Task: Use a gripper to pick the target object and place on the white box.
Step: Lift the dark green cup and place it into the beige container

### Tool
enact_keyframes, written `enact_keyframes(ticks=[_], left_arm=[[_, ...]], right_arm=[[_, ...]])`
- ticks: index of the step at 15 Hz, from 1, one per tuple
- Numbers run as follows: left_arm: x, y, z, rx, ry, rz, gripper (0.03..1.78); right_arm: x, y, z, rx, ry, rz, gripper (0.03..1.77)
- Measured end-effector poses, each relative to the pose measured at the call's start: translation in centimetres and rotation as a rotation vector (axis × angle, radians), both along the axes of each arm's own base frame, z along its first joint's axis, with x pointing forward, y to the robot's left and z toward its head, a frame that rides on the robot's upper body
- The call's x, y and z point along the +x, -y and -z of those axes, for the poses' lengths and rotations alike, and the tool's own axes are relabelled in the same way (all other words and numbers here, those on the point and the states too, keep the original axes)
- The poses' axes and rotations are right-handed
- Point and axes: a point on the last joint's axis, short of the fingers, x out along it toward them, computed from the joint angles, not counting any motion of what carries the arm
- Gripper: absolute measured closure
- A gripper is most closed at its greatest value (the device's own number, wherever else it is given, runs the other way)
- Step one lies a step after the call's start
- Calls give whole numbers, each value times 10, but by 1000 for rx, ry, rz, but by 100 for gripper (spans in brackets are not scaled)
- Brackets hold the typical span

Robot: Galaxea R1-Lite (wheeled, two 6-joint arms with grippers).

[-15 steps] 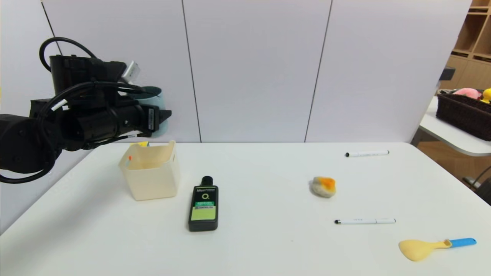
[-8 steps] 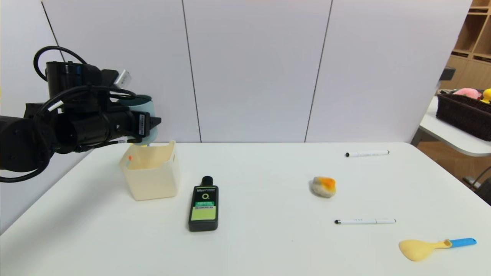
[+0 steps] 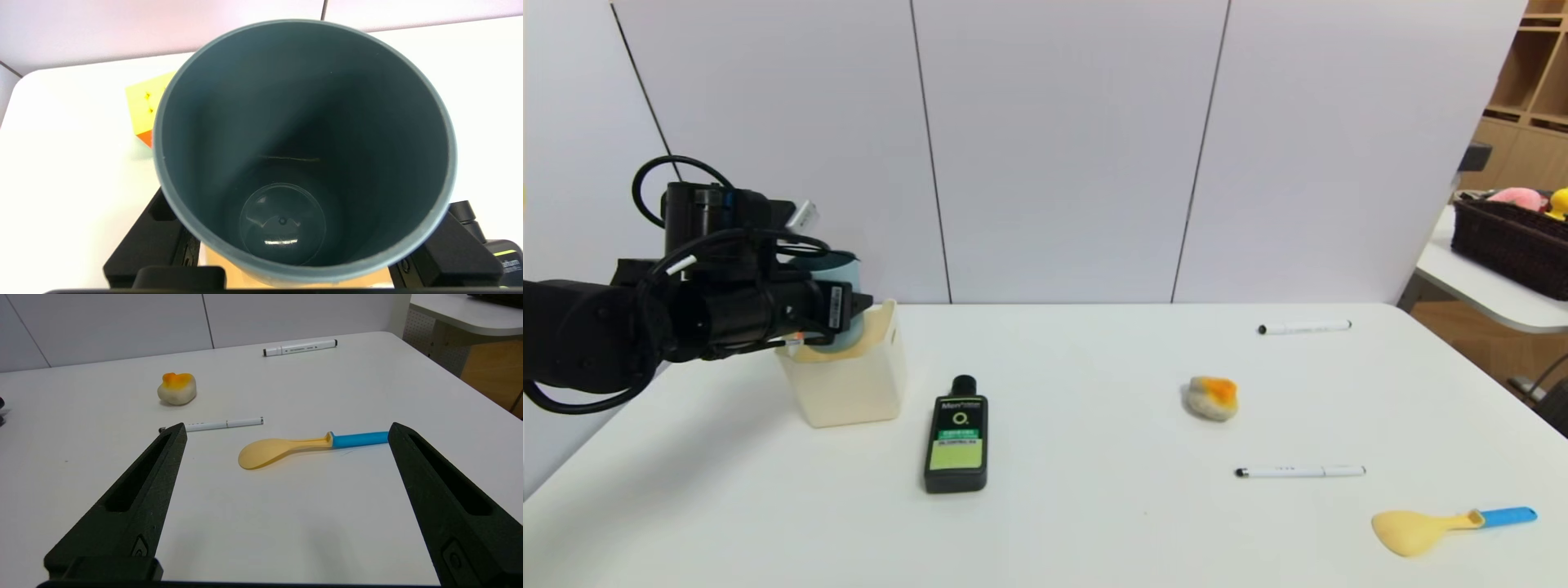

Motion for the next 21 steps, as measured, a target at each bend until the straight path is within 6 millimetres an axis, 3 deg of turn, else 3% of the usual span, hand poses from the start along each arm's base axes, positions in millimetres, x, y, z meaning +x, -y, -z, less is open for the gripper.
enact_keyframes(ticks=[12,16,21], left_arm=[[3,1,15,-21,-30,-10,64],[0,1,18,-20,-41,-8,42],[-8,0,20,-18,-54,-9,28]], right_arm=[[0,0,0,0,0,0,10],[0,0,0,0,0,0,10],[0,0,0,0,0,0,10]])
